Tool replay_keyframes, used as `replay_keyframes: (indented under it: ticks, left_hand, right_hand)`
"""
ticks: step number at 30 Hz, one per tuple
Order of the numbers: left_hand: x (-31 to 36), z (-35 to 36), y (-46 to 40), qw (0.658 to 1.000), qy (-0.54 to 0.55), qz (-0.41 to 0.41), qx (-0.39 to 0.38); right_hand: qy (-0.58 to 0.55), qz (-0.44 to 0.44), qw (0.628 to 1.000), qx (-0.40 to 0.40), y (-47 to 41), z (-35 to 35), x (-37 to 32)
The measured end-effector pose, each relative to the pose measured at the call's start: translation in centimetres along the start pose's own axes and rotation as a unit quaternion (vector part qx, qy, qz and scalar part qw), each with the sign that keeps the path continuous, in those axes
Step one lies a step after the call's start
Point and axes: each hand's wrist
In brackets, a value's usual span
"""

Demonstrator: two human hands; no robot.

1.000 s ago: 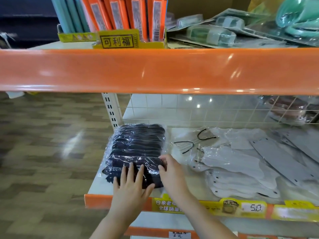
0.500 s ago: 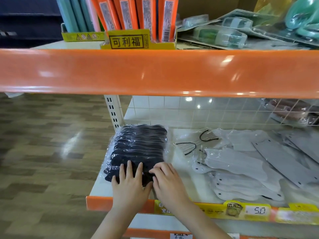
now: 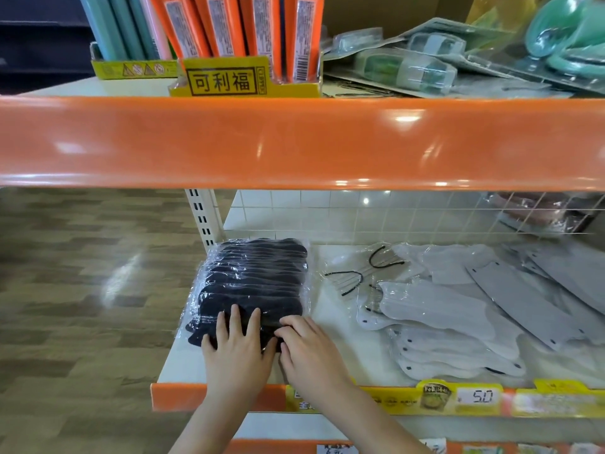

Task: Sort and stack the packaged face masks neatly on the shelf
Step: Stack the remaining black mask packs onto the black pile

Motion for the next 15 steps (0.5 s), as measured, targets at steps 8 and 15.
replay_keyframes:
  ticks: [8,15]
  left_hand:
    - [3.4,-1.2,0.2,0.989,0.122,0.046,0.065]
    - [10.6,-1.4,0.3,0.963,0.200,0.151,0.103]
  right_hand:
    - [0.012,0.070,0.996,0.060,0.6,-2.8,1.5]
    - [0.088,0.139,0.980,0.111,3.3,-7.3,7.1]
Point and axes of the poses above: each hand's wrist, its own y-axis away from the middle knuckle, its own z-axis out of the palm, x = y × z, and after that the axes turned 1 degree about -y, right-handed
